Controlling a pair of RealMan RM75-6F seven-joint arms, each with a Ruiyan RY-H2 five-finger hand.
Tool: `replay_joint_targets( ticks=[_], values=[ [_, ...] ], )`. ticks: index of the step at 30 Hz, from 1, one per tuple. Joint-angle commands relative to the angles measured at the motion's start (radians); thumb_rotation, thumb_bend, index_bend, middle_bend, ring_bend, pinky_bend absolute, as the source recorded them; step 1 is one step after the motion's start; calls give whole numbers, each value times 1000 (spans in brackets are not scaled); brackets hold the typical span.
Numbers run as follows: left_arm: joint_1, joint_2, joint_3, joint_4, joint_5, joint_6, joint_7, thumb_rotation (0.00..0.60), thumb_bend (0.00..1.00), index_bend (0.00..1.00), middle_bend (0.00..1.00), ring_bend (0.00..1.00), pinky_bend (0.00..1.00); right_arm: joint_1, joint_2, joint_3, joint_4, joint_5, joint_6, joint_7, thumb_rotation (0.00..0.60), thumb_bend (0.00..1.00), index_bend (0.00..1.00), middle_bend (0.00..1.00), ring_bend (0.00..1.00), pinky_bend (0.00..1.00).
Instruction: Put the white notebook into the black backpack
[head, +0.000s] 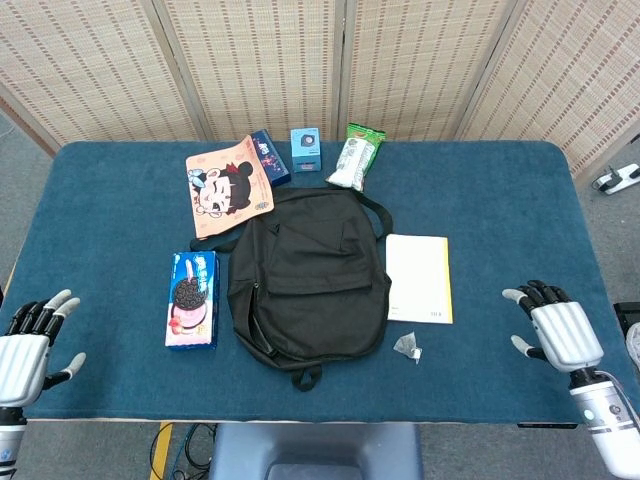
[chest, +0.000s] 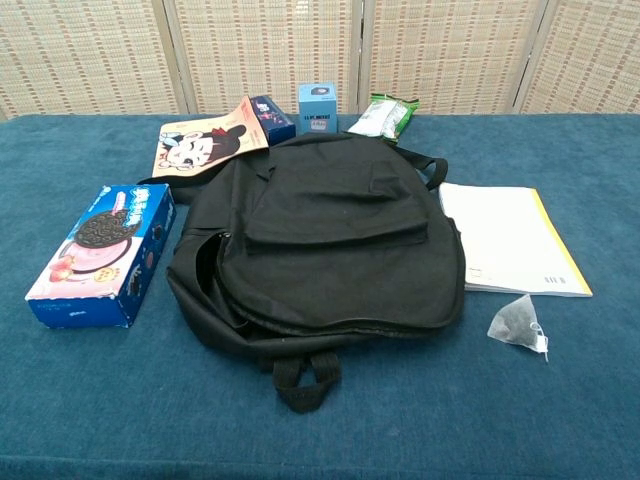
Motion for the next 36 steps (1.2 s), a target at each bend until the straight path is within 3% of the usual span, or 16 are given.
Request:
replay_joint_targets(
  ticks=[1,16,27,36],
  values=[
    [3,-2,0,-3,-2,4,0,600,240,205,122,135,106,54,-38,-3,54,-23,-62,-5,600,93,256,296,167,242],
    [25,6,5,-16,-5,27,2,600,241,206,122,136,106,195,-221,-20,371,-75,-175,129,600,0,256,268,156,242],
    [26,7,3,-24,-8,25,10,600,240,205,122,136,106,271,-354,-60,608,-143,-177,229,600,0,256,207,68,160],
    [33,8,3,-28,-14,28,11,600,241,205,122,135,106,303,-441,-107,781,-206,-113,305,600,0,256,181,42,114]
  ],
)
